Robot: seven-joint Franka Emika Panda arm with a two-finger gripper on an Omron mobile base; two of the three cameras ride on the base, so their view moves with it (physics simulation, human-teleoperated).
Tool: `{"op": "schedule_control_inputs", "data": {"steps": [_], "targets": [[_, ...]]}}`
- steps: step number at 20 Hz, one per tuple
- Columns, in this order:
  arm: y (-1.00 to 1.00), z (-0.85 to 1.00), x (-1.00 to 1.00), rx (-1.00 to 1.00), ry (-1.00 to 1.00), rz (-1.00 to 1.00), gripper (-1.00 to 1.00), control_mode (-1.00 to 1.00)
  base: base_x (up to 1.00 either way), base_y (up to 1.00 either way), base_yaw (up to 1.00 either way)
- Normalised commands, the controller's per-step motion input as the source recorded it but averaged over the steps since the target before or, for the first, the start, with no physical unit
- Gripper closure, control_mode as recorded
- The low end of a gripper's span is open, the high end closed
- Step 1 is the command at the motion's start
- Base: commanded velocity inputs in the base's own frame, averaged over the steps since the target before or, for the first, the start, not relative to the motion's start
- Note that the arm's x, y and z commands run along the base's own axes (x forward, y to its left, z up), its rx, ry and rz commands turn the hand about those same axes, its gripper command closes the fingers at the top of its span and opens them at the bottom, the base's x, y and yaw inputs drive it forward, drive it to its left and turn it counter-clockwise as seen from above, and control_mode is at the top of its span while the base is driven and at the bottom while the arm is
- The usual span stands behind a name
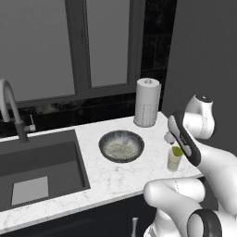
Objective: Grab a lemon wedge from the fridge and one ice cube from the ice bowl, and put them in the glass of lemonade.
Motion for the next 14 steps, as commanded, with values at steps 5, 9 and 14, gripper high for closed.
{"op": "schedule_control_inputs", "data": {"steps": [5,9,14], "targets": [[0.0,0.18,-0.11,0.04,-0.11,0.0,-1.0,-1.0,0.0,0.0,0.0],[0.03,0.01,-0.08,0.0,0.0,0.0,-1.0,-1.0,0.0,0.0,0.0],[0.15,0.0,-0.04,0.0,0.0,0.0,-1.0,-1.0,0.0,0.0,0.0]]}}
